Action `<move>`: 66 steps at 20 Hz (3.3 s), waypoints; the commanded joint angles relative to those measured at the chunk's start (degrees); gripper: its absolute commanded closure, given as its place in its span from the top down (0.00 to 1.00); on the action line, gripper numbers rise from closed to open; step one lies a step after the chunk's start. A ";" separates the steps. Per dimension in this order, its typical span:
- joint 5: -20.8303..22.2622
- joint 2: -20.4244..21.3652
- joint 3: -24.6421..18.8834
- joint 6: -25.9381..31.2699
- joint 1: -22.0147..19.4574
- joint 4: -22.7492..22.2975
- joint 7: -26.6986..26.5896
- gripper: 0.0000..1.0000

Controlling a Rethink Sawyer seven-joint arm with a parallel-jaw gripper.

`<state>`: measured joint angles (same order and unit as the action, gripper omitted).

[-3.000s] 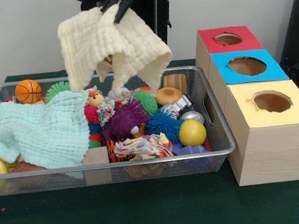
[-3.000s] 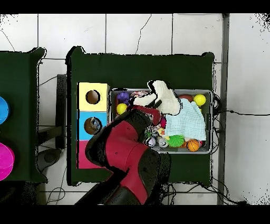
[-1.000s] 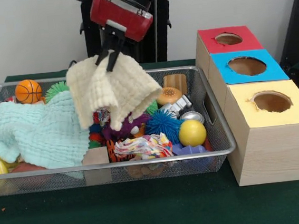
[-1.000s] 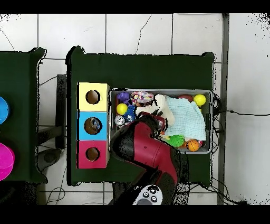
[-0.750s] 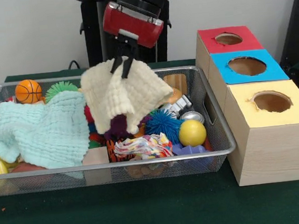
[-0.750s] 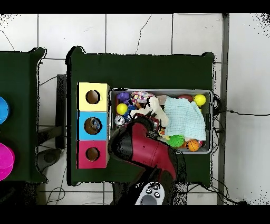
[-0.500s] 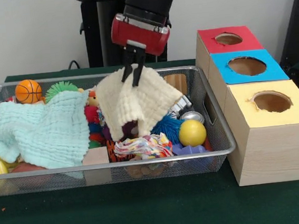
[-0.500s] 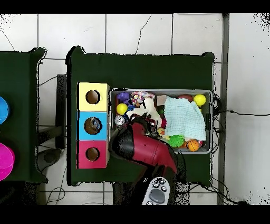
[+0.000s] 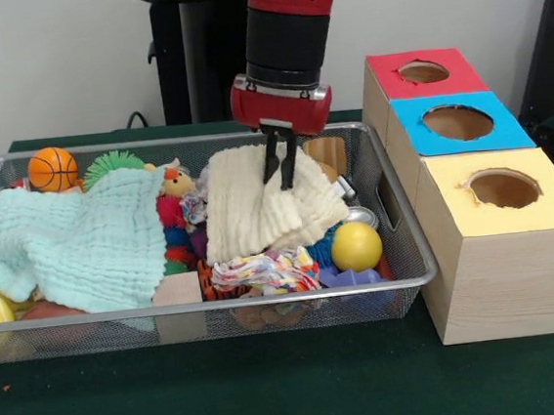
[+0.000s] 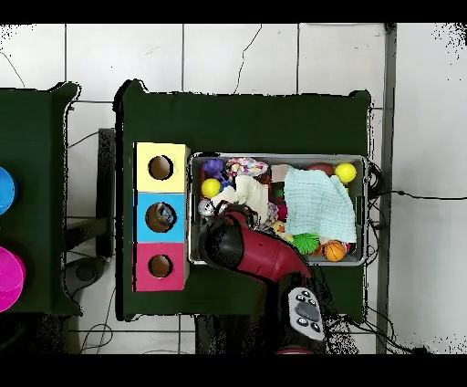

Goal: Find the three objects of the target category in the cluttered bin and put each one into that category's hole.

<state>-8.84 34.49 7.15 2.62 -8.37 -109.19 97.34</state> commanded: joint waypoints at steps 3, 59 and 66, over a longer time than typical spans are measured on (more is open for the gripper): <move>-2.69 -2.34 -16.02 7.03 -7.09 -7.15 10.82 0.00; -1.58 8.29 22.00 10.90 22.87 2.54 12.83 1.00; -2.43 0.08 30.78 -4.04 25.72 6.13 10.46 1.00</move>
<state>-12.17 42.70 28.08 7.57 17.57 -110.32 97.34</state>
